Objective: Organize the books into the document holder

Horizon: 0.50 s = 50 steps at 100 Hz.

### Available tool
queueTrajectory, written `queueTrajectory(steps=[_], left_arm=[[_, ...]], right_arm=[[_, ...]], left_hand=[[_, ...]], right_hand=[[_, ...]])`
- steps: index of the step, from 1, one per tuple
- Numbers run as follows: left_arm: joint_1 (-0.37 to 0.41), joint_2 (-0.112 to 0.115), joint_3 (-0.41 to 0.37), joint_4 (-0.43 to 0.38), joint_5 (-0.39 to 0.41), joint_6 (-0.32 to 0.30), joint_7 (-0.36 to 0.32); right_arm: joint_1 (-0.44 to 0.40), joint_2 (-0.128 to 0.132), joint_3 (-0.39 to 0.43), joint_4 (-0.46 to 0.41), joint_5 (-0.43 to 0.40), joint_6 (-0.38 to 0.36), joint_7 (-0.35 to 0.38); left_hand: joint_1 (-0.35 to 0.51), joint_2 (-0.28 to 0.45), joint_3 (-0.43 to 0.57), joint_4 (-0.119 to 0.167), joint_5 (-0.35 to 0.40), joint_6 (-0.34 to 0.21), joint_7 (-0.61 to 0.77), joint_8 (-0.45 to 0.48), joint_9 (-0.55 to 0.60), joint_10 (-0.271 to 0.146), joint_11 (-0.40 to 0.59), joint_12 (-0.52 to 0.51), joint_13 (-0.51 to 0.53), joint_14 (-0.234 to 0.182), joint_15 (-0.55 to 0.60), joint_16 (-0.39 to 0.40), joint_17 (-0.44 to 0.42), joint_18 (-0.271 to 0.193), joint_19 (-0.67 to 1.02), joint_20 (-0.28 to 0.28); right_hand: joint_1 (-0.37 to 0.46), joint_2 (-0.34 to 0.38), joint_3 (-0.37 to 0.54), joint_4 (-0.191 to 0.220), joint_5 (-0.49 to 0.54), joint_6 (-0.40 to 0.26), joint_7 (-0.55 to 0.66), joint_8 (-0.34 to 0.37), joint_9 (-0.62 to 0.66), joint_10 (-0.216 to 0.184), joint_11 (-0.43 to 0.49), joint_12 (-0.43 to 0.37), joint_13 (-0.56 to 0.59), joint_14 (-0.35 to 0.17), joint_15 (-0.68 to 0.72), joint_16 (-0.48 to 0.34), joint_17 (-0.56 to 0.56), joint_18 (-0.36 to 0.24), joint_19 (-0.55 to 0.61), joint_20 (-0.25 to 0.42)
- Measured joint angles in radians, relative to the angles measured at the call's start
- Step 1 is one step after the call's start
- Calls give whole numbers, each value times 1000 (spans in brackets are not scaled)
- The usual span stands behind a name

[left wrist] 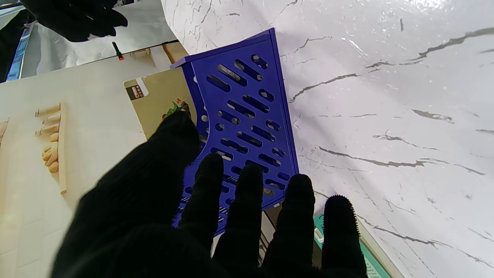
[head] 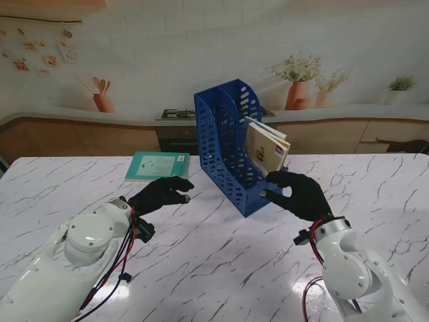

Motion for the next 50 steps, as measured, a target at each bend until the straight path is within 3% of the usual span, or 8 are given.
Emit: queueTrajectory(steps=[11, 20, 43, 50], left_arm=[[-16, 0, 8, 19, 49, -18, 2], [-30, 1, 10, 40, 62, -31, 1], [-83, 1, 18, 129, 101, -69, -3], [-98, 3, 23, 150, 152, -83, -3]], right_arm=[[-30, 4, 18, -22, 95, -11, 60], [-44, 6, 20, -28, 95, -15, 56], [-66, 10, 23, -32, 94, -17, 66], [-67, 10, 19, -30, 97, -12, 66]], left_hand=[[-10, 0, -11, 0, -7, -9, -8, -6, 0, 0, -3, 0, -25, -22, -19, -23, 1, -25, -50, -31], [-32, 0, -13, 0, -14, -10, -16, -15, -13, 0, -4, -10, -50, -43, -29, -38, 4, -42, -127, -79], [-41, 35, -48, 0, -18, -11, -18, -15, -38, -2, -15, -18, -62, -61, -43, -52, 8, -74, -216, -123], [-42, 47, -61, 0, -18, -11, -18, -15, -41, -2, -16, -20, -73, -82, -52, -61, 18, -99, -244, -138]], right_hand=[[11, 1, -20, 0, -1, 25, 0, -8, -14, 1, -12, -4, -14, 2, -29, -22, -29, 1, -43, -28], [11, 12, -26, 0, -17, 25, -13, -14, -25, 1, -28, -23, -31, 3, -54, -37, -51, 1, -64, -51], [11, 23, -36, 11, -12, 26, -22, -25, -25, 1, -50, -36, -58, 3, -76, -62, -73, 2, -86, -73], [11, 23, -37, 11, -12, 26, -23, -25, -26, 1, -50, -38, -58, 3, -76, -62, -77, 2, -86, -74]])
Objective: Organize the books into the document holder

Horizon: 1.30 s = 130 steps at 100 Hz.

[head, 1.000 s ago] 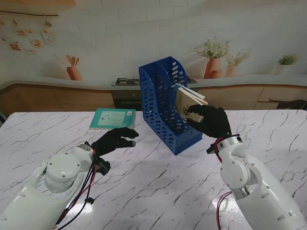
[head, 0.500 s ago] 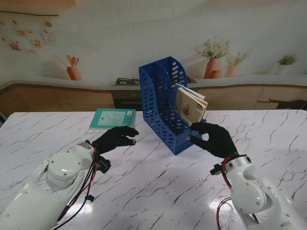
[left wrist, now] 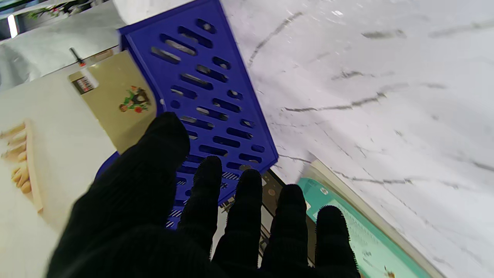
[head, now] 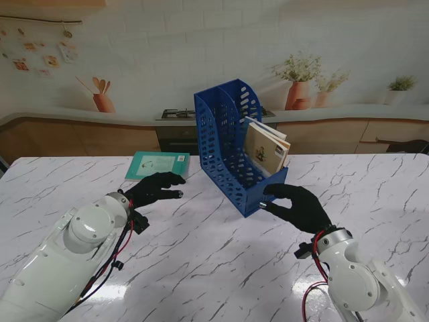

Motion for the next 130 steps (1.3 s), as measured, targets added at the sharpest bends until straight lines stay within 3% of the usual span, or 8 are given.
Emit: queueTrajectory(steps=[8, 14, 33, 75, 92, 108, 130], left_arm=[[-21, 3, 9, 36, 99, -48, 6], [-39, 4, 16, 69, 125, -75, 18], [-104, 7, 37, 157, 138, -81, 33], [-262, 3, 113, 393, 195, -100, 43], [-305, 1, 133, 463, 214, -108, 77], [-357, -7, 171, 547, 211, -129, 106], [-446, -27, 262, 692, 172, -157, 121]], right_arm=[[0, 0, -3, 3, 4, 7, 0], [0, 0, -4, 5, 7, 12, 3], [3, 0, -8, 12, 14, 22, 11], [14, 1, -13, 18, 14, 39, 24], [16, 1, -13, 17, 14, 44, 23], [21, 1, -14, 17, 14, 47, 24], [23, 2, -13, 18, 15, 51, 31]], left_hand=[[0, 12, -1, 0, -8, 0, -6, 0, 0, -1, -2, -5, -10, -13, 0, -12, 7, -32, -19, -20], [0, 12, -2, 0, -8, 0, -6, -10, 0, -2, -6, -13, -12, -19, -4, -22, 13, -65, -34, -48], [-10, 51, -34, 0, -9, 0, -6, -11, 0, -3, -11, -27, -36, -25, -4, -35, 25, -100, -63, -102], [-30, 84, -75, 0, -20, 11, -33, -24, -14, -14, -34, -69, -48, -39, -5, -50, 25, -102, -82, -123], [-32, 85, -75, 0, -21, 26, -38, -35, -42, -13, -37, -96, -49, -56, -5, -62, 26, -140, -109, -142], [-54, 85, -75, 0, -31, 28, -41, -37, -52, -13, -37, -98, -61, -67, -4, -68, 26, -151, -121, -157], [-62, 111, -75, 0, -58, 81, -54, -59, -76, -13, -33, -123, -98, -75, 4, -81, 35, -164, -166, -178]], right_hand=[[0, 2, -1, 0, 0, 0, 0, 0, -2, 0, 0, -7, -13, 0, -1, 0, -8, 0, -1, -11], [12, 12, -10, 0, 0, 0, 0, 0, -11, 0, -2, -8, -13, 0, -1, -1, -10, 0, -1, -16], [24, 13, -21, 0, 0, 11, 0, 0, -11, 1, -2, -8, -13, 0, -1, -12, -12, 0, -2, -17], [24, 13, -34, 0, 0, 11, -1, -1, -24, 1, -1, -9, -27, 0, -1, -13, -20, 0, -11, -31], [24, 13, -35, 0, 0, 11, -1, -1, -24, 1, -1, -9, -27, 0, -1, -14, -22, 0, -12, -32], [24, 14, -35, 0, 0, 11, -1, -1, -24, 1, -1, -9, -27, 0, -1, -14, -24, 0, -12, -38], [24, 27, -36, 0, 0, 11, -1, -1, -24, 1, -1, -9, -36, 0, -1, -14, -25, 0, -12, -40]])
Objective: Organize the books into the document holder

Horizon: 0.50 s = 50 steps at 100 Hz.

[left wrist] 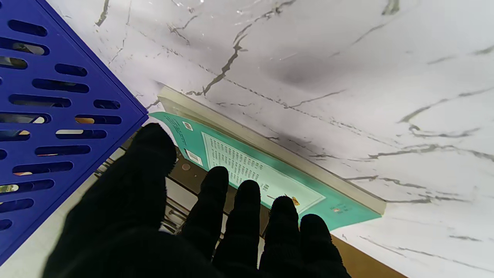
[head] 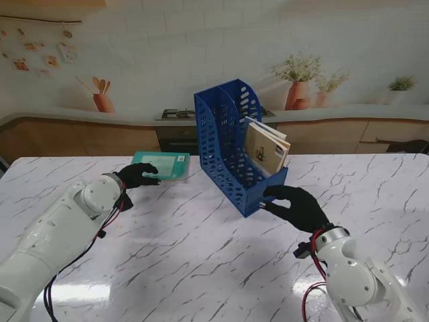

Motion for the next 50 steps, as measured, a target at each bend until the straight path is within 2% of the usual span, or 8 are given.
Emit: queueTrajectory(steps=[13, 20, 36, 50], left_arm=[[-41, -9, 77, 66, -11, -26, 10], [-54, -19, 83, 97, -12, -31, 5], [-65, -20, 105, 106, -18, -30, -10], [-63, -11, 92, 82, -17, -11, -58]], right_arm=[[0, 0, 1, 0, 2, -1, 1], [-1, 0, 1, 0, 4, -1, 1], [-2, 0, 0, 1, 7, -4, 1], [-4, 0, 1, 2, 8, -8, -1]], left_hand=[[0, 0, 0, 0, -2, 4, -8, -11, 0, 0, 0, -13, -1, 0, 0, -9, 0, -3, -2, -3], [0, 0, 0, 0, -2, 6, -9, -12, 0, 1, 0, -15, -11, -1, 1, -9, 0, -7, -12, -11], [-11, 16, -11, 0, 1, 8, -9, -12, -19, 7, -3, -26, -30, -7, -2, -24, 1, -10, -14, -12], [-9, 52, -47, 0, 19, 20, 8, -12, -19, 7, -20, -37, -40, -8, -3, -27, 3, -10, -14, -12]], right_hand=[[0, 1, 0, 0, 0, 0, 0, 0, 0, 0, 0, 0, 0, 0, 0, 0, -1, 0, -2, -1], [0, 2, -8, 0, 0, 0, 0, 0, 0, 0, 0, 0, 0, 0, 0, 0, -1, 0, -6, -1], [1, 11, -13, 0, 0, 0, 0, 0, 0, 0, 0, 0, 0, 0, 0, 0, -2, 0, -9, -1], [1, 11, -17, 0, 0, 0, 0, 0, 0, 0, 0, 0, 0, 0, 0, 0, -2, 0, -10, -1]])
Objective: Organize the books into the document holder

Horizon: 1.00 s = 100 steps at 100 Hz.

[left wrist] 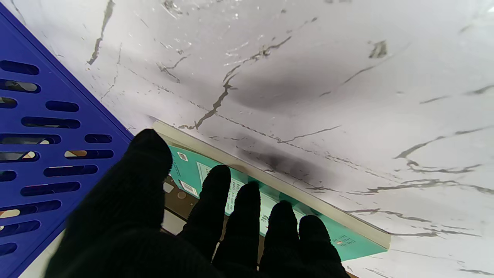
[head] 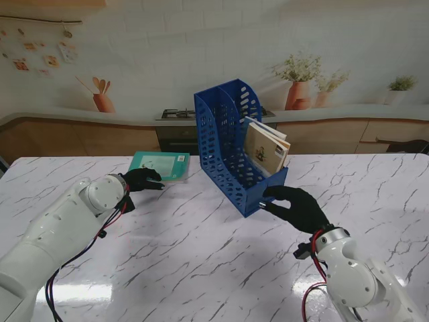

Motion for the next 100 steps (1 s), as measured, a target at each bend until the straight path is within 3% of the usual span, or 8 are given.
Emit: queueTrajectory(steps=[21, 46, 52, 75, 79, 85, 86, 100], left_arm=[[86, 30, -64, -141, 9, 38, -57], [191, 58, -146, -286, 7, 62, -127], [229, 62, -180, -333, 4, 76, -145], [397, 74, -290, -511, 4, 102, -149], [440, 73, -321, -559, 1, 111, -147], [492, 75, -345, -613, -1, 119, -132], [500, 75, -348, -621, -1, 120, -128], [596, 72, -395, -715, 1, 121, -89]], right_arm=[[-3, 0, 1, 2, 3, -6, -6], [-11, -1, 6, 1, 5, -8, -5], [-13, -1, 7, 1, 5, -8, -4], [-15, 0, 8, 1, 8, -18, 2], [-15, 0, 8, 1, 9, -20, 3], [-15, 0, 7, 1, 10, -22, 3], [-15, 0, 7, 1, 11, -23, 3], [-15, 0, 4, 4, 16, -28, 2]], left_hand=[[79, 74, -144, 0, 23, 10, 28, 12, 45, 0, 9, 1, 30, 0, -1, 0, 0, 0, 53, 30], [93, 109, -195, 0, 78, 13, 60, 16, 107, -1, 18, 3, 37, -3, -8, -1, -15, 0, 129, 69], [120, 121, -221, 0, 79, 14, 61, 17, 148, 33, 57, 23, 50, -4, -8, -1, -15, 2, 158, 83], [144, 134, -276, 0, 103, 16, 85, 27, 175, 34, 77, 29, 114, -15, -7, 3, -7, 11, 223, 111], [144, 134, -282, 0, 104, 23, 86, 27, 195, 37, 80, 32, 145, 16, 41, 24, -6, 49, 235, 115], [144, 134, -289, 0, 108, 23, 86, 28, 195, 37, 80, 32, 166, 37, 79, 38, -10, 52, 244, 119], [144, 134, -289, 0, 109, 23, 86, 28, 195, 37, 80, 32, 181, 71, 88, 45, -12, 54, 245, 122], [144, 134, -314, 0, 110, 23, 95, 39, 196, 37, 80, 38, 191, 84, 95, 61, -13, 78, 271, 132]], right_hand=[[0, 0, -10, 0, 0, 0, 0, 0, 0, 0, 0, 0, -10, 0, 0, 0, -6, 0, -2, 0], [0, 0, -10, 0, 0, 0, 0, 0, 0, 0, 0, -9, -11, 0, 0, 0, -8, 0, -2, -2], [0, 0, -10, 0, 0, 0, 0, 0, 0, 0, 0, -9, -11, 0, 0, 0, -9, 0, -2, -11], [4, 13, -11, 0, -12, 1, -2, -1, 0, 0, 0, -10, -13, 0, 0, -1, -10, 0, -2, -12], [11, 13, -11, 0, -12, 1, -2, -1, -1, 0, 0, -10, -13, 0, 0, -1, -11, 0, -2, -13], [11, 13, -11, 0, -12, 1, -3, -1, -1, 0, 0, -10, -13, 0, 0, -1, -12, 0, -2, -13], [11, 13, -11, 0, -12, 1, -3, -1, -1, 0, 0, -10, -13, 0, 0, -1, -12, 0, -2, -13], [12, 13, -15, 0, -12, 1, -3, -1, -1, 0, 0, -10, -13, 0, 0, -11, -12, 0, -2, -13]])
